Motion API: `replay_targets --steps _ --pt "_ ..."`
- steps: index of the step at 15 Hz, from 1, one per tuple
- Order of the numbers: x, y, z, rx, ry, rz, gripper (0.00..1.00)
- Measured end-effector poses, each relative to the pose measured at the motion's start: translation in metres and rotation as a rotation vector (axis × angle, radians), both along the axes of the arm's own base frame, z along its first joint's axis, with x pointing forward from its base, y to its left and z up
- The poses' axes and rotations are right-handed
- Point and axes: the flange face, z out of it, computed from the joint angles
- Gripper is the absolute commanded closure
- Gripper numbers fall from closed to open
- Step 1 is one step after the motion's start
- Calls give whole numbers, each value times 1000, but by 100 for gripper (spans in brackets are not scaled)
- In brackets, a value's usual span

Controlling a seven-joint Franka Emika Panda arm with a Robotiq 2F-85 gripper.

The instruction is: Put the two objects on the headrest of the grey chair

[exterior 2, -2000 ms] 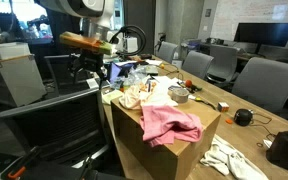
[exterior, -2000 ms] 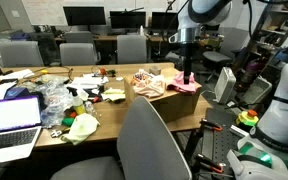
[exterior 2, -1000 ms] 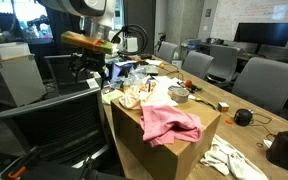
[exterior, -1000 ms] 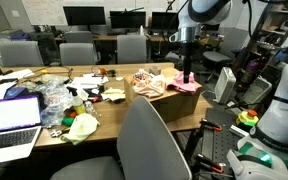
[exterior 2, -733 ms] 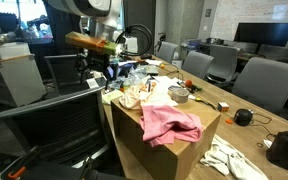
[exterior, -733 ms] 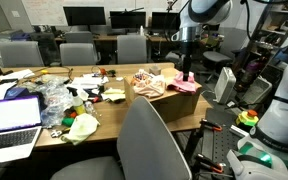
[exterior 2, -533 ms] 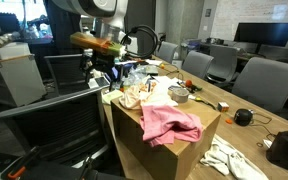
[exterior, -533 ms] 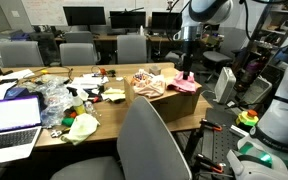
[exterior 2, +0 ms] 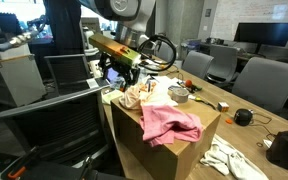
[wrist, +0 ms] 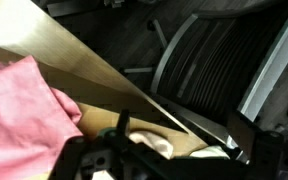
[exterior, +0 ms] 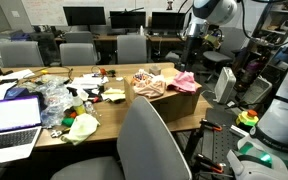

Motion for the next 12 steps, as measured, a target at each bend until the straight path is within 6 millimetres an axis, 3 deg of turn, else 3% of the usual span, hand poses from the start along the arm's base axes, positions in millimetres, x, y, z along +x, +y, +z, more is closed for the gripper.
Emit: replay_targets --steps 5,12 --pt "0 -37 -6 -44 -38 -171 0" --pt "22 -53 -23 -204 -25 -369 0"
